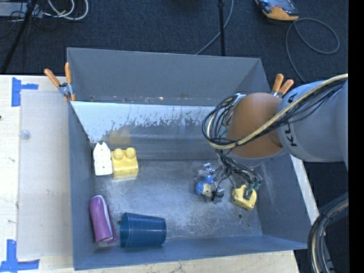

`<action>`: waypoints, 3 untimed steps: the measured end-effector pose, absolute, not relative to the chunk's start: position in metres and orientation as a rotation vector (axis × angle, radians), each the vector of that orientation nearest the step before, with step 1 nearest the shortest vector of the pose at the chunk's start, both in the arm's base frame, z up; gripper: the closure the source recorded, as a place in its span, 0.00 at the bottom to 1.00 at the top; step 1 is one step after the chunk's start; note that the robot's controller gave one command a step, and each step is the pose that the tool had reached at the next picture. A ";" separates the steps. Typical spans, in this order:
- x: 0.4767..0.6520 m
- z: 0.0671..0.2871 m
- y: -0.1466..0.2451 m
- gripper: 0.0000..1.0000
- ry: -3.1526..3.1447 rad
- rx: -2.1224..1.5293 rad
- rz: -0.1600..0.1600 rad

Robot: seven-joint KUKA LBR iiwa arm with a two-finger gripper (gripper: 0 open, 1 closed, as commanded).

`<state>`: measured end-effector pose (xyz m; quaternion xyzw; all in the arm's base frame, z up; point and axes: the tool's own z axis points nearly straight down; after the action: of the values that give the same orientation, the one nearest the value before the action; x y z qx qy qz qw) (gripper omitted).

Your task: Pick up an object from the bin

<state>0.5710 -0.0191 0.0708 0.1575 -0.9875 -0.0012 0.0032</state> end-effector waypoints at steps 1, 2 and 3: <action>0.569 0.091 -0.019 1.00 -3.091 0.492 -0.006; 0.571 0.115 -0.019 1.00 -3.098 0.492 -0.004; 0.572 0.133 -0.018 1.00 -3.098 0.491 -0.004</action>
Offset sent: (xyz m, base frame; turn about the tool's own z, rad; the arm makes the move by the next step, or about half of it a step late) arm 0.0000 0.0001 0.0125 0.0000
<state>0.5716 -0.0184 0.1327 0.1566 -0.9877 -0.0014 0.0023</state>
